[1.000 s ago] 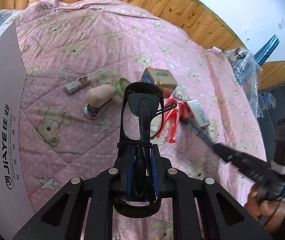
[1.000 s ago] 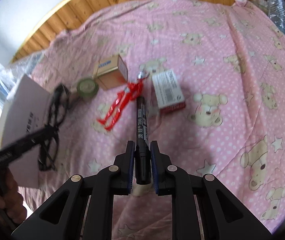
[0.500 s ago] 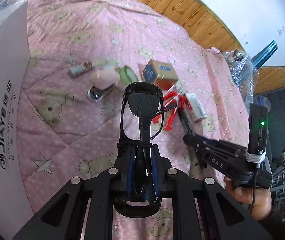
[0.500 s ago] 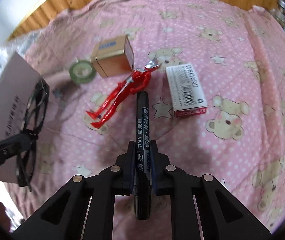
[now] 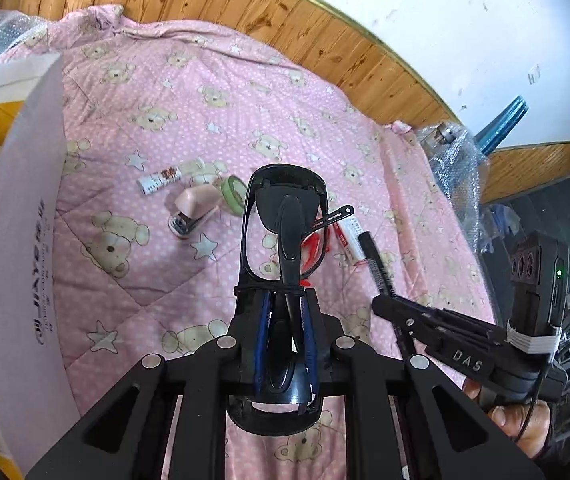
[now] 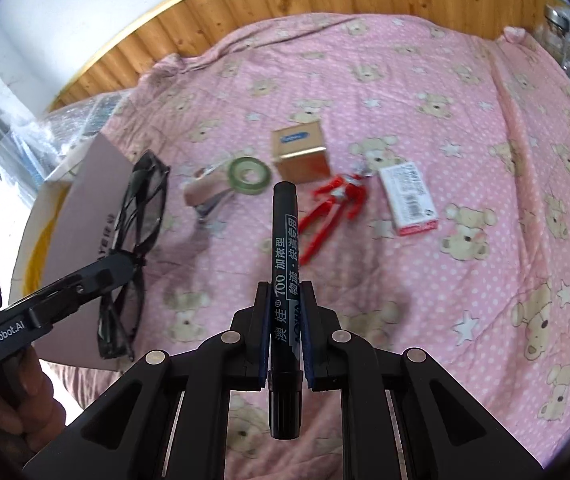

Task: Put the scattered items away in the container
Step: 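Carry the glasses and marker in both grippers over the white box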

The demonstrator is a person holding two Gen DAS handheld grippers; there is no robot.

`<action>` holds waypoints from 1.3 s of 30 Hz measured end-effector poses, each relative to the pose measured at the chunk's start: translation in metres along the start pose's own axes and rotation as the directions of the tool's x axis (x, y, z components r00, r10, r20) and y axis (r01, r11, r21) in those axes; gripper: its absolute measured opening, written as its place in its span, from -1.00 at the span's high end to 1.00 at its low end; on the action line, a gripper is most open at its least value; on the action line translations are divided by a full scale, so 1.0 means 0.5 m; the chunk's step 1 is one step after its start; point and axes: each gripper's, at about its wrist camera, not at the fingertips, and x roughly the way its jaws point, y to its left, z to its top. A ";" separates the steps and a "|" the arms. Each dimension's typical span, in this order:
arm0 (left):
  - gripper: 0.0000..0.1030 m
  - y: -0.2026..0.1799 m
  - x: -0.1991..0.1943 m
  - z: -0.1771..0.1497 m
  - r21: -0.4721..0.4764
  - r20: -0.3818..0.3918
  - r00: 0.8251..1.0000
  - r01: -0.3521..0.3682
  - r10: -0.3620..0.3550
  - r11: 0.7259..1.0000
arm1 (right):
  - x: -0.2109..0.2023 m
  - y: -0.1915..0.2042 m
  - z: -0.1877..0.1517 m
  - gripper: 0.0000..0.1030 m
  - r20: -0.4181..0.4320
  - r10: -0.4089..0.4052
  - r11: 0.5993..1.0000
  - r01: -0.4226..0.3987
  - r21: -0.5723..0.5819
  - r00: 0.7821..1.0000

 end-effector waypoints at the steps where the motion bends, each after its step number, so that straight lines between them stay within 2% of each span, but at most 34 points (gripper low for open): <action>1: 0.68 0.001 -0.009 -0.001 0.000 0.010 1.000 -0.002 0.002 1.000 | -0.001 0.011 0.000 0.73 -0.001 0.006 1.000 -0.006 -0.009 1.000; 13: 0.68 0.018 -0.100 0.014 -0.026 0.089 0.996 -0.030 0.032 0.999 | -0.032 0.131 0.012 0.73 0.030 0.047 0.994 -0.044 -0.101 0.998; 22: 0.68 0.045 -0.156 0.021 -0.048 0.138 0.990 0.030 -0.023 0.998 | -0.055 0.207 0.024 0.73 0.055 0.063 0.986 -0.053 -0.160 0.996; 28: 0.68 0.081 -0.217 0.037 -0.080 0.199 0.979 0.063 -0.046 0.995 | -0.073 0.268 0.039 0.73 0.077 0.090 0.977 -0.073 -0.201 0.993; 39: 0.68 0.181 -0.309 0.036 -0.153 0.277 0.961 0.047 -0.002 0.987 | -0.072 0.392 0.068 0.73 0.078 0.148 0.952 -0.121 -0.280 0.986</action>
